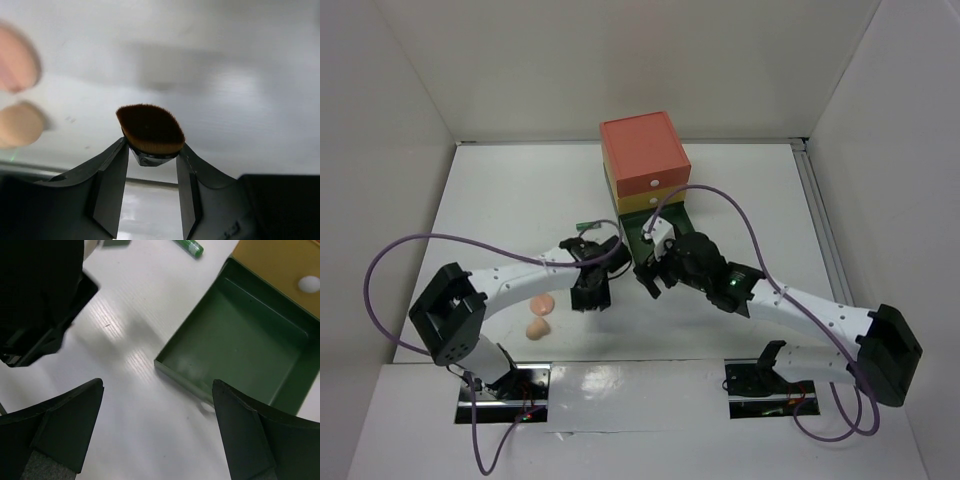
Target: Organize the makeup
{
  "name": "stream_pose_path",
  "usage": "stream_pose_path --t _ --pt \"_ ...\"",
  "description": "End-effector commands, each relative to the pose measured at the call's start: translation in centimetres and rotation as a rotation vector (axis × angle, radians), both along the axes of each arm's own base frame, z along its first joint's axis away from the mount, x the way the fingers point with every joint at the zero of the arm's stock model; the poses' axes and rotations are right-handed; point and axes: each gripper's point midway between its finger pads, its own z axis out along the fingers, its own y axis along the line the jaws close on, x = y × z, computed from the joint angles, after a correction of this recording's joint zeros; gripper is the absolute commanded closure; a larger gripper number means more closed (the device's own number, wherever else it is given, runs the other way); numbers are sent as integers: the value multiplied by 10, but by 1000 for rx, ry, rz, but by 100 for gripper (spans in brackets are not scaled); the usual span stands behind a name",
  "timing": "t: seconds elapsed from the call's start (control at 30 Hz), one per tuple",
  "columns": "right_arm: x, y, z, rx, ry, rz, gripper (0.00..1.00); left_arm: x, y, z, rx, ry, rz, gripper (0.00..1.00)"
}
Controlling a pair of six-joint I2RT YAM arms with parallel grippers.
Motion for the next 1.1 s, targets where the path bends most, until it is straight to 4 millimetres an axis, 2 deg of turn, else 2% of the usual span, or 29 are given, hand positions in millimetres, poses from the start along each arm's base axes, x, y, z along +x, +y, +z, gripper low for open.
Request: stream_pose_path --t 0.0,0.03,0.07,0.1,0.13,0.17,0.2,0.23,0.27,0.3,0.33,0.37,0.4,0.47,0.5,0.57,0.63,0.67,0.7,0.73,0.8,0.83,0.87,0.9,0.93,0.97,1.0,1.03,1.07 --pt "9 -9 29 87 -69 -88 4 52 -40 64 -86 -216 -86 100" --pt "13 -15 32 100 -83 -124 4 64 -48 76 -95 -258 -134 100" --pt "17 -21 45 136 -110 -162 4 78 -69 96 -137 -309 -171 100" --pt "17 -27 44 153 -100 -203 4 91 -85 106 -182 -351 -199 100" --pt "27 -42 47 165 -118 -300 4 99 -97 112 -199 -373 -255 100" --pt "29 -52 60 207 -137 -353 4 113 -115 116 -223 -392 -284 100" --pt "31 -63 58 209 -138 -399 4 120 -127 118 -237 -401 -306 100" --pt "36 -80 68 245 -151 -481 4 128 -134 116 -226 -404 -334 100" --pt "37 -88 71 259 -152 -521 4 139 -150 128 -255 -429 -345 98" --pt "37 -97 71 258 -148 -550 4 144 -161 107 -241 -384 -355 96" --pt "37 -103 74 276 -146 -580 4 147 -169 102 -247 -371 -374 94" --pt "37 -116 82 303 -163 -627 4 153 -171 97 -243 -358 -378 90" --pt "34 -119 80 299 -161 -627 4 161 -180 103 -257 -376 -377 82" --pt "31 -125 89 332 -170 -640 3 166 -187 90 -267 -345 -379 64" --pt "30 -126 87 324 -166 -640 3 168 -185 93 -274 -339 -373 50" --pt "30 -130 89 329 -170 -649 3 169 -186 106 -297 -363 -362 35" --pt "30 -130 89 329 -170 -649 1 171 -179 120 -285 -405 -348 16" --pt "31 -129 85 317 -164 -650 1 169 -173 126 -281 -418 -343 14" --pt "33 -126 84 298 -160 -639 1 165 -166 151 -307 -465 -327 11" --pt "35 -121 88 303 -169 -618 1 160 -153 152 -278 -471 -317 6" --pt "39 -107 89 278 -173 -554 1 148 -133 170 -281 -498 -268 2" --pt "43 -96 99 292 -194 -509 1 135 -109 185 -290 -524 -235 0" --pt "43 -83 119 267 -250 -424 1 128 -93 192 -272 -546 -198 0" --pt "45 -61 114 224 -239 -325 1 117 -71 194 -256 -537 -129 0" --pt "46 -48 121 207 -254 -278 1 106 -46 179 -211 -511 -82 0" --pt "45 -31 147 208 -306 -215 1 93 -22 196 -252 -549 13 0" --pt "45 -20 149 194 -314 -186 1 81 2 188 -223 -516 69 0" --pt "48 -2 145 179 -313 -156 1 73 32 162 -167 -467 148 0" --pt "43 16 164 205 -358 -119 1 60 45 160 -205 -452 202 0"
